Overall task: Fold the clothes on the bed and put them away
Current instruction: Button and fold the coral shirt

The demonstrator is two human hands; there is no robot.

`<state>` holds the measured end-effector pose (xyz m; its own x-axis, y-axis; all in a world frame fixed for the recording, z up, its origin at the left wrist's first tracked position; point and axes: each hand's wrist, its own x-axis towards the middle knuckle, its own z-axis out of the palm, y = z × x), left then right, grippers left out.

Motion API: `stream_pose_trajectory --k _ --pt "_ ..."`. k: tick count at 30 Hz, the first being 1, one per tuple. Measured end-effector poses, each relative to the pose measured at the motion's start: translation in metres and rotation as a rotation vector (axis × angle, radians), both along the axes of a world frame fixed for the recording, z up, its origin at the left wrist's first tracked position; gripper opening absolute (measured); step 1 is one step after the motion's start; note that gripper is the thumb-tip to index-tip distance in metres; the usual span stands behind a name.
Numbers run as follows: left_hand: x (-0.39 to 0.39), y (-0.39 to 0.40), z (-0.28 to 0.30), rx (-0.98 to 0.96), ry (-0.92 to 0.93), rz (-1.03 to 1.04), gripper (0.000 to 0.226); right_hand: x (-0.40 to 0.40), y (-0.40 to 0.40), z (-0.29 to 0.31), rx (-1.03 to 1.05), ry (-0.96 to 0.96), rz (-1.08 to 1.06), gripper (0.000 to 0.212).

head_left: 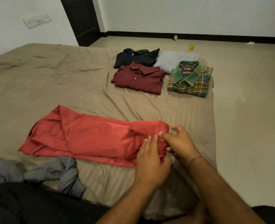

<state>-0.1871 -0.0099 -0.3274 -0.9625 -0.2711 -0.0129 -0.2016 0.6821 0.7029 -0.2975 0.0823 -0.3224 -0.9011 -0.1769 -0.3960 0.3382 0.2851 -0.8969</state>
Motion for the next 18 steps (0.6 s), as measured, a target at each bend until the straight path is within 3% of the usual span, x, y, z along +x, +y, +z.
stream_pose_trajectory --k 2,3,6,9,11,15,16,18 --pt "-0.01 -0.003 0.004 0.048 -0.091 0.072 0.092 0.0 -0.002 -0.002 -0.227 -0.125 -0.052 0.016" --pt "-0.015 -0.006 0.005 0.044 -0.095 0.091 0.092 0.001 -0.003 -0.001 -0.291 -0.145 -0.065 0.006" --pt "-0.025 -0.017 0.01 -0.03 -0.109 0.145 0.085 0.006 -0.004 0.0 -0.403 -0.161 -0.05 0.021" --pt "-0.031 -0.031 0.012 0.011 -0.035 0.228 0.039 0.014 -0.005 0.009 -0.462 -0.24 0.028 0.031" --pt "-0.034 -0.032 0.019 0.245 -0.024 0.28 0.036 0.015 -0.009 0.01 -0.472 -0.221 -0.058 0.028" --pt "-0.039 -0.015 0.035 1.019 0.025 0.245 0.042 0.012 -0.01 0.014 -0.543 -0.004 -0.323 0.01" --pt "-0.038 -0.013 0.036 1.093 0.031 0.238 0.043 0.01 -0.006 0.014 -0.512 0.046 -0.341 0.007" --pt "-0.036 -0.018 0.03 1.061 0.067 0.236 0.048 0.007 -0.002 0.011 -0.442 0.084 -0.306 0.002"
